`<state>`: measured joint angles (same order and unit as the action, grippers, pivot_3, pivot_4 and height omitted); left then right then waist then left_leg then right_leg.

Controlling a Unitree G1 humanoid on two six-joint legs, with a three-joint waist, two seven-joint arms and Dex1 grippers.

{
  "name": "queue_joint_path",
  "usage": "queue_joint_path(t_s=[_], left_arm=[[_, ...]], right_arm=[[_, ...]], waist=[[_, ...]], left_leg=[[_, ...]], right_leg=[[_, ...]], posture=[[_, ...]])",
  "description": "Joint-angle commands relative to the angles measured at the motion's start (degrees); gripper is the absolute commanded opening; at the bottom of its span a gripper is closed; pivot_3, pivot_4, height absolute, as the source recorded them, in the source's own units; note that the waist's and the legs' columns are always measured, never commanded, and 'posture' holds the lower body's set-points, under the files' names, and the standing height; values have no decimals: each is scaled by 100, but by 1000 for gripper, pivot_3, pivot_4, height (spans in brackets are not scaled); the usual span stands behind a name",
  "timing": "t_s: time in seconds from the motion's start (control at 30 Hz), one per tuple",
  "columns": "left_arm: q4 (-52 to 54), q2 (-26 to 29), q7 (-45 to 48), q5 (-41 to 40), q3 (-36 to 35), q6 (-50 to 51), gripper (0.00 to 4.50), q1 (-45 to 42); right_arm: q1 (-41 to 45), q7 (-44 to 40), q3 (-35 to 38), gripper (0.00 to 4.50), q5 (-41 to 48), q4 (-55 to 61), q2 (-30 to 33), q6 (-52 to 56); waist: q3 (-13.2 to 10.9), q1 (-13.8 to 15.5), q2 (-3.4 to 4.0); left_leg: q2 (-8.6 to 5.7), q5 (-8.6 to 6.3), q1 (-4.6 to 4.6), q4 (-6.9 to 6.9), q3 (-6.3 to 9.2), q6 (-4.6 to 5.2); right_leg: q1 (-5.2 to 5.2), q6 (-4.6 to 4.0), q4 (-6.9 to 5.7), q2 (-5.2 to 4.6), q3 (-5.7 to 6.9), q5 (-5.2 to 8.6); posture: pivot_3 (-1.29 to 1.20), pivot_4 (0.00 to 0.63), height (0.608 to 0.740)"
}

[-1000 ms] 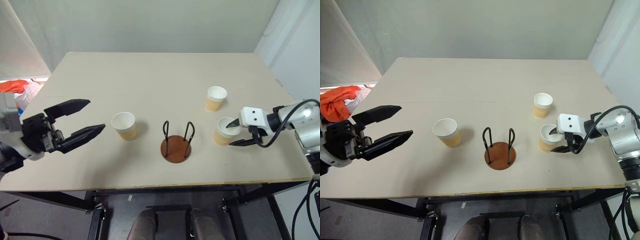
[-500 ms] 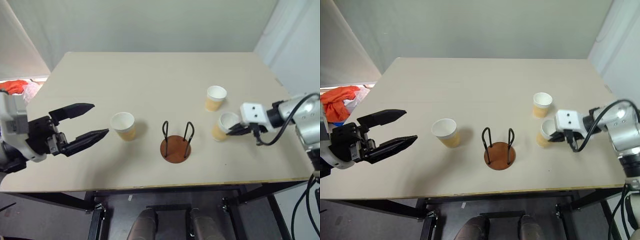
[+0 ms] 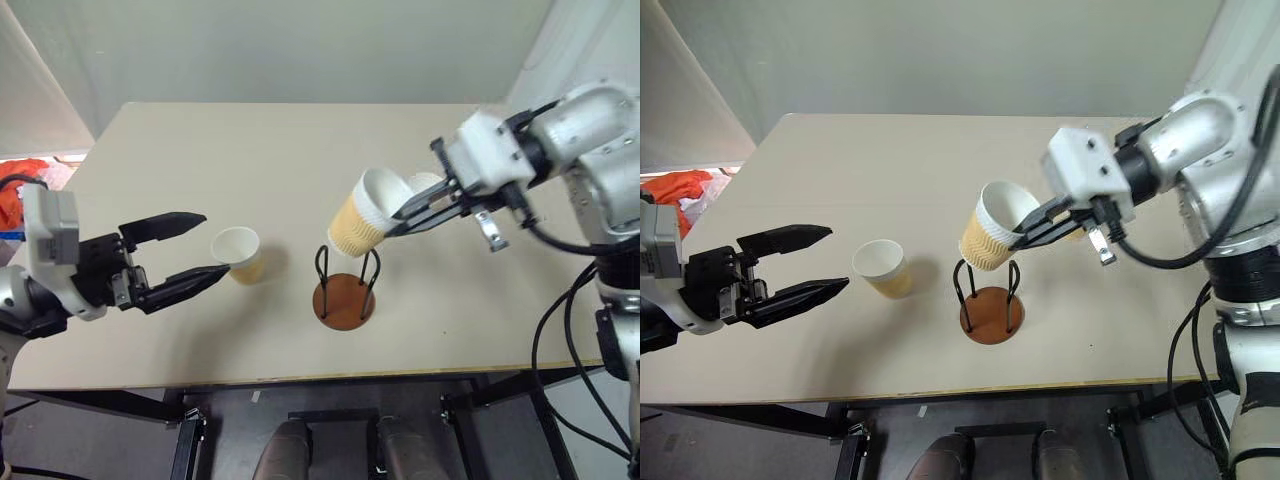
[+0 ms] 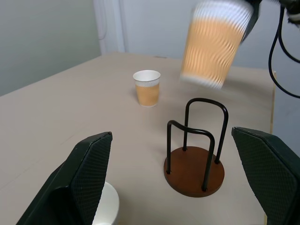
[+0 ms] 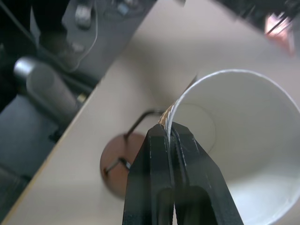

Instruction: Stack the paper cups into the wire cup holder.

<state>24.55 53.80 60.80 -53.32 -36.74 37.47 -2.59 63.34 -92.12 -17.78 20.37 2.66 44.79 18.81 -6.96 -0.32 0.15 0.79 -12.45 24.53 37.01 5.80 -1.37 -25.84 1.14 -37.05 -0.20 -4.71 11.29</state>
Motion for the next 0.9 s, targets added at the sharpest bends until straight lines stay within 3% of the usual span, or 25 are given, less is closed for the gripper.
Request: queue_joint_path(t_s=[0.03,0.43,0.53,0.73,0.87,0.9], left_arm=[[139,37,-47,-19,-148,-97,4500,51],[329,69,-176,-111,-409,-61,4500,336],[352,57,-197,-133,-422,-61,4500,355],[353,73,-213,-157,-444,-60,4500,376],[271,62,-281,-68,-365,-176,4500,243],[234,42,-330,-12,-326,-247,4500,166]], right_arm=[[61,-18,-18,46,-217,-42,-62,-224],[-132,-38,-469,46,-352,-137,62,-993],[-129,-38,-532,661,-414,-189,51,-1095],[-122,-38,-478,2636,-440,-177,-69,-1069],[186,279,-300,3956,-787,-933,-339,-1213],[313,433,-255,3956,-907,-1254,-429,-1283]], waist=[[-1,-5,2],[0,-12,1],[0,-17,0],[0,-22,-1],[1,-30,-1],[0,-31,-1]], left_leg=[[1,0,1,-1,0,0],[4,-3,-6,0,-1,-1],[4,-4,-17,-1,-1,-1],[5,-4,-27,-2,-1,-1],[6,-5,-28,-4,-1,-2],[6,-5,-28,-4,-1,-2]], right_leg=[[-2,-1,-1,0,0,0],[4,-8,0,3,0,-5],[15,-11,2,4,-1,-5],[24,-20,3,3,-2,-3],[24,-21,3,3,-2,-3],[23,-23,3,3,-2,-4]], posture=[[0,150,740],[0,150,740],[0,150,740],[0,150,740],[0,150,740],[0,150,740]])
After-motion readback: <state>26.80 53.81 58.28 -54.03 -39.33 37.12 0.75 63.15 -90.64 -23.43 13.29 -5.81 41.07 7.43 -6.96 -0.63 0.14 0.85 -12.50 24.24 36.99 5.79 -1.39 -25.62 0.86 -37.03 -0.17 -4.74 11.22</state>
